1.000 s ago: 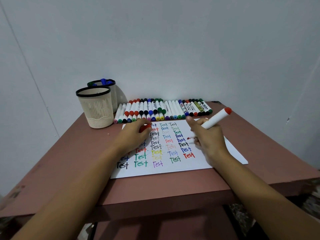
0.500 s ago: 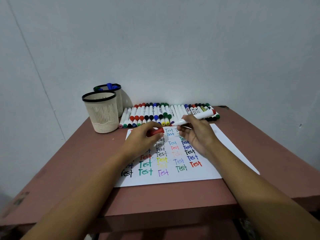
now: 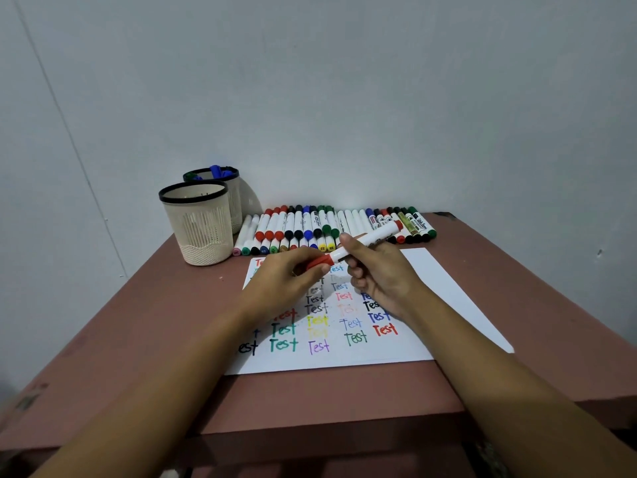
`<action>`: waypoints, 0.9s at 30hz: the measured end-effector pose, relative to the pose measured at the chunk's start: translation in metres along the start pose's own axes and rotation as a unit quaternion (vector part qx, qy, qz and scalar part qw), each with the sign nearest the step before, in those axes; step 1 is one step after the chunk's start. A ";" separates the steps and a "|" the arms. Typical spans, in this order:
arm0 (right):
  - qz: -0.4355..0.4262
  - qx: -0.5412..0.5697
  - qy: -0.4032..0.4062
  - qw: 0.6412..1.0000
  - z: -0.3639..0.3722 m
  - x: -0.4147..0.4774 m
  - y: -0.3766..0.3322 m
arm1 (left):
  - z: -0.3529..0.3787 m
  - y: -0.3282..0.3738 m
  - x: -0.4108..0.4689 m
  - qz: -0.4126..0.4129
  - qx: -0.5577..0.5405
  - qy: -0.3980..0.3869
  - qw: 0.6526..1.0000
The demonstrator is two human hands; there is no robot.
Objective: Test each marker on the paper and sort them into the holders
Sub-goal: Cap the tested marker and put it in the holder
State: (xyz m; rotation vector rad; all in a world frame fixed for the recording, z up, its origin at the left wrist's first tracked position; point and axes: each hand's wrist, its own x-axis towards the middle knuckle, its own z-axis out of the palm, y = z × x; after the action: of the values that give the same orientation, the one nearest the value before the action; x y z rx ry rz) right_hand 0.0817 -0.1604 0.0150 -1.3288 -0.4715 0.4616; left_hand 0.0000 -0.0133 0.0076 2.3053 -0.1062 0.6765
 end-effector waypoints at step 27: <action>0.022 0.133 -0.025 0.991 -0.004 0.001 -0.004 | 0.004 0.012 0.010 -0.193 -0.386 0.050 0.901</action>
State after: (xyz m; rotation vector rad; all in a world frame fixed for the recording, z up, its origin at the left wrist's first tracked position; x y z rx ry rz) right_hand 0.0851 -0.1641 0.0178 -1.0739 -0.4072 0.5744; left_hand 0.0073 -0.0233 0.0176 1.4614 0.1148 0.4330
